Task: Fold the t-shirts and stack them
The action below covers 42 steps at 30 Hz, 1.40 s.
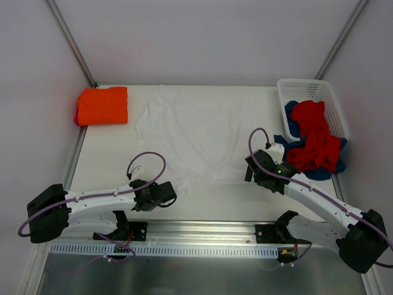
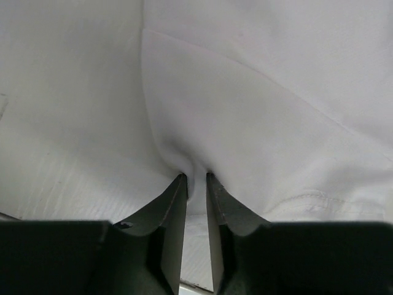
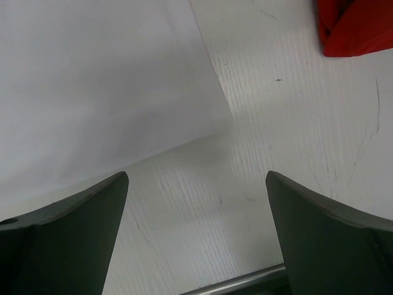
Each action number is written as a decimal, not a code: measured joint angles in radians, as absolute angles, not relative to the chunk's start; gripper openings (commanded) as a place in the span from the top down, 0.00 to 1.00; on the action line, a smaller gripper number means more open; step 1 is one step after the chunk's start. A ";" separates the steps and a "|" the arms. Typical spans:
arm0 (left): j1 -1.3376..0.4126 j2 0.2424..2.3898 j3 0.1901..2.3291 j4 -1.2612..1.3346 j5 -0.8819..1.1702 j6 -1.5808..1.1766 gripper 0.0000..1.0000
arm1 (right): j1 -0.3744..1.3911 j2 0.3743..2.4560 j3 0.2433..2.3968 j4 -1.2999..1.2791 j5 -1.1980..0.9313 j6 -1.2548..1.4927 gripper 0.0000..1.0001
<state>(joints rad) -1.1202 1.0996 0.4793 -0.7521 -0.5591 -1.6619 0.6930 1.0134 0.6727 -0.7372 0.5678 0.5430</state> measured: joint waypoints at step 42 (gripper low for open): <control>-1.120 1.018 0.420 -0.630 -0.554 -1.666 1.00 | 0.344 1.150 0.513 -0.361 0.295 0.497 0.14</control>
